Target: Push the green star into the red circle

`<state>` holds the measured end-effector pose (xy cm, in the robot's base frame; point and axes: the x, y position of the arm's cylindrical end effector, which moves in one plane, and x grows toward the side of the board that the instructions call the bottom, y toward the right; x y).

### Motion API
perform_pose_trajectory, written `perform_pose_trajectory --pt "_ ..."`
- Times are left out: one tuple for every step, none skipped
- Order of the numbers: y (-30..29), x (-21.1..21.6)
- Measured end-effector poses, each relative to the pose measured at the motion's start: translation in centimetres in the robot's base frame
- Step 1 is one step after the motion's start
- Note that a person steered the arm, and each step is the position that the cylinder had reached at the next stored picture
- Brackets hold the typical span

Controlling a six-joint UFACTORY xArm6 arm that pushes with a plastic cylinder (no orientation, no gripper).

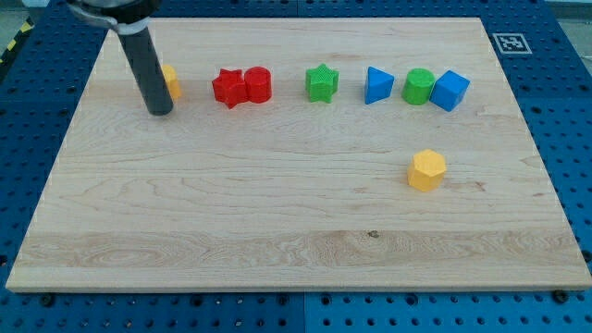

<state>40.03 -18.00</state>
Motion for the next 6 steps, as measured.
perform_pose_trajectory --pt "5.7 3.8" --pt "13.9 6.4" --pt "20.7 7.5" --pt "21.1 8.2" --pt "21.1 9.1" --pt "23.1 11.3"
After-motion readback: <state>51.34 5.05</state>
